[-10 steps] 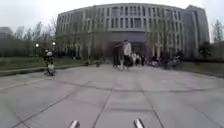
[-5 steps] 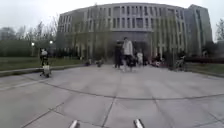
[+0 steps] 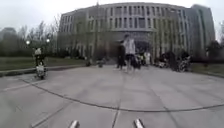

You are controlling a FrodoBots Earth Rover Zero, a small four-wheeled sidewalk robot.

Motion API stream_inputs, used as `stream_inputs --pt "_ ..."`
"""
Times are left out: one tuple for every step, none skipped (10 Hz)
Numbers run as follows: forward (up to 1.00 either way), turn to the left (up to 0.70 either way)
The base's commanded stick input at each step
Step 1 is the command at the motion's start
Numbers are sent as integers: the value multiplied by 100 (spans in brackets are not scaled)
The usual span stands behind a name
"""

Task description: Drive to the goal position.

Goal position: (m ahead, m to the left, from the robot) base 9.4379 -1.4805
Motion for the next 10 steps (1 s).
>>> stream_inputs --pt "85 -26" --pt "85 -34" --pt "85 -34" --pt "85 -34" --pt "85 -32" --pt "85 -24" --pt "85 -14" --pt "85 -4" --pt "85 -3" --pt "85 -3"
